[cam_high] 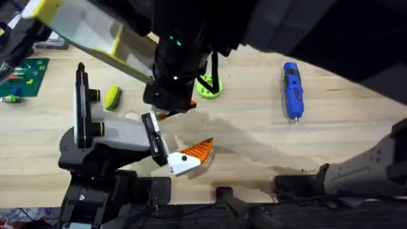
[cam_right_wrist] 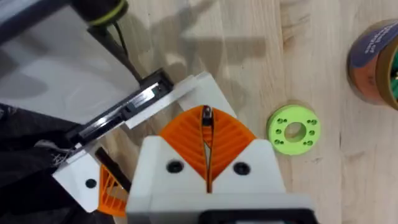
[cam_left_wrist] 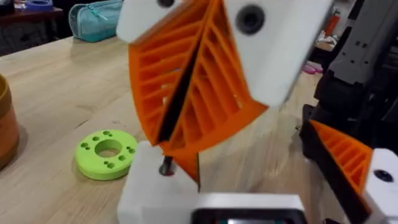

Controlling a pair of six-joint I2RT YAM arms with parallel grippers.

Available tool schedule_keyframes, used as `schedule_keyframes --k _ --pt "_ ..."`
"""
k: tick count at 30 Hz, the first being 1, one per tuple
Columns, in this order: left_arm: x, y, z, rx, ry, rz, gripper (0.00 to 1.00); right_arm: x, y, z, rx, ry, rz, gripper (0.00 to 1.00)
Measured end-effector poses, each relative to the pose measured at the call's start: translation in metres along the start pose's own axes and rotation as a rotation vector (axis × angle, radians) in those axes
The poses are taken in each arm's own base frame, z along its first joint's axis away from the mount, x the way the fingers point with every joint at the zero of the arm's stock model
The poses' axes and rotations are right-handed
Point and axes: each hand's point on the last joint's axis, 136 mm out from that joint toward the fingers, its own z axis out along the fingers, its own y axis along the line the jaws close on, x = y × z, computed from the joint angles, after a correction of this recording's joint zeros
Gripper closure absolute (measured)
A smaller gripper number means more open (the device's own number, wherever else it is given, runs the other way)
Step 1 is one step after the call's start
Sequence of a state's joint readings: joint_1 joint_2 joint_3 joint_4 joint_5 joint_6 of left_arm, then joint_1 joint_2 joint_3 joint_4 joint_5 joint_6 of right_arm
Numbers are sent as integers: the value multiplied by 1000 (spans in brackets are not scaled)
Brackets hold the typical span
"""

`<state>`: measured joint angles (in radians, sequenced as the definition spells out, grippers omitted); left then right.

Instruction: Pick up the gripper from the table and insert it into the empty holder that is missing its gripper. Then pick up a screw, insert it into the mounting hole, and use the screwdriver to tighten it. Finally, clean up the table by picking up the vegetable and placing it into the bucket.

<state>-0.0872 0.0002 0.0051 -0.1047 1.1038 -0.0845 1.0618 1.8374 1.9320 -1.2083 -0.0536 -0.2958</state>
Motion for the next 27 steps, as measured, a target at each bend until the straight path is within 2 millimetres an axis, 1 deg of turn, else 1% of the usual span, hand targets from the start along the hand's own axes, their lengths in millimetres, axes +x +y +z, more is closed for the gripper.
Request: schedule_keyframes --k 7,27 --pt "0 0 0 0 0 1 13 -1 4 0 -23 -5 0 991" --pt "0 0 0 0 0 1 13 -1 4 0 -22 -5 0 991"
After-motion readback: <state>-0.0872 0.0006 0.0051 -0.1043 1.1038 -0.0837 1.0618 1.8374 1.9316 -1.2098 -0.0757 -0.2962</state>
